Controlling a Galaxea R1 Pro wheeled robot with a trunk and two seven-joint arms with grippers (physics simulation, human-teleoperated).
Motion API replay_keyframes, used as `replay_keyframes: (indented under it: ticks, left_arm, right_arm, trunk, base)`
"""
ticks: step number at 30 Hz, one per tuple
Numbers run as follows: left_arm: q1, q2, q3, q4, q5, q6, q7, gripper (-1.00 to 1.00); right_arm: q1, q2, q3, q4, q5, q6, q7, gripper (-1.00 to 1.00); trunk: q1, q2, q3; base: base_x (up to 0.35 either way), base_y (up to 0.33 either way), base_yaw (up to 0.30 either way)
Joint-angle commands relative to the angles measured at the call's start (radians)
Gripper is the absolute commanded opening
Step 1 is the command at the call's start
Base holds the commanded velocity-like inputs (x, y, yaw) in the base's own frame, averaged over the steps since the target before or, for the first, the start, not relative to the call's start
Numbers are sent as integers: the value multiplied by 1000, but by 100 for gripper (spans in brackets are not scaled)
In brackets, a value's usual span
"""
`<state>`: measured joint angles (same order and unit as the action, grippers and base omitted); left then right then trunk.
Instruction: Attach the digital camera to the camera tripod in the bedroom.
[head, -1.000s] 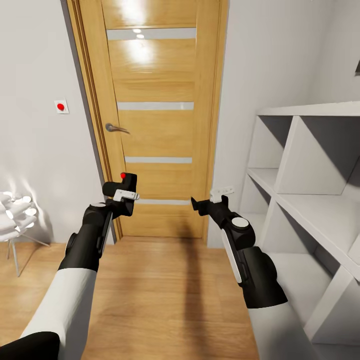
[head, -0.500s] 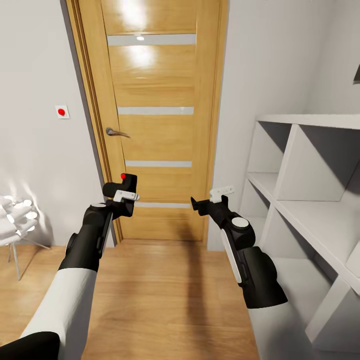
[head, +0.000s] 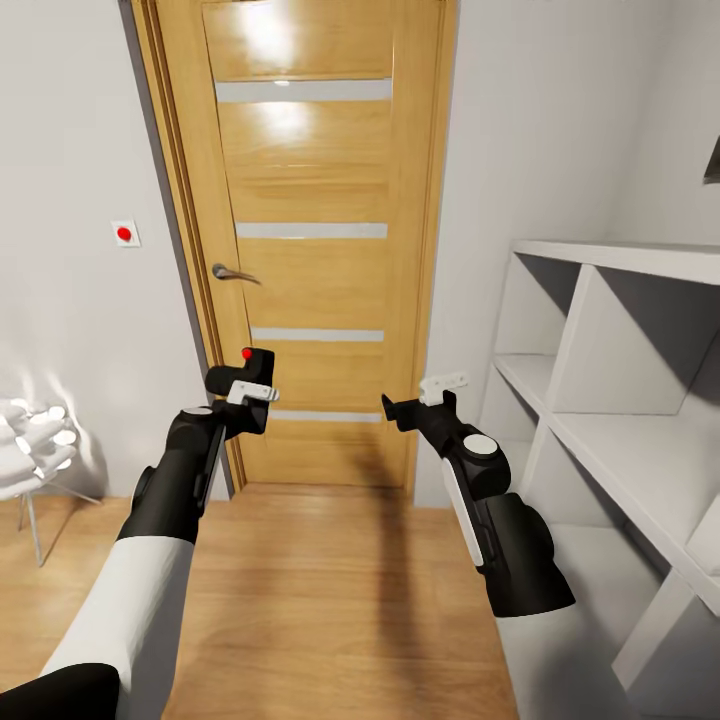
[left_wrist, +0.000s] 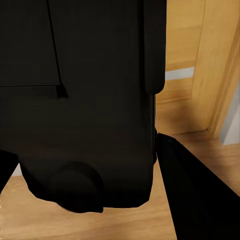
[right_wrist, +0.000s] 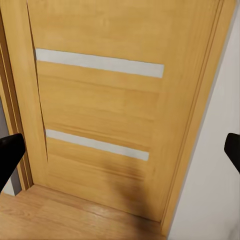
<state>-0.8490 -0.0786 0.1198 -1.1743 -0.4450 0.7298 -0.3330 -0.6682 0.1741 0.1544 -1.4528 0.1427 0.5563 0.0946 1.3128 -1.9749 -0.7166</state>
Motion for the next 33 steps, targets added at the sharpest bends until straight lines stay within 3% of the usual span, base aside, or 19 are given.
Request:
replay_keyframes:
  ticks: [1, 11, 23, 33]
  left_arm:
    - [-1, -1, 3, 3, -12, 2, -11, -100]
    - [-1, -1, 3, 5, -15, 2, -11, -100]
    - [-1, -1, 3, 5, -18, 2, -11, -100]
    - [-1, -1, 3, 6, -18, 2, -11, -100]
  right_arm:
    - [-1, 0, -1, -2, 11, 5, 8, 100]
    - [-1, 0, 0, -3, 10, 5, 8, 100]
    - [-1, 0, 0, -5, 10, 5, 8, 100]
    - [-1, 0, -1, -9, 11, 5, 7, 100]
  trunk:
    - [-4, 7, 2]
    - [-42, 77, 33]
    - [-88, 161, 71]
    - [-127, 231, 102]
  base:
    - [0, 0, 0]
    - [0, 0, 5]
    - [0, 0, 212]
    - [0, 0, 20]
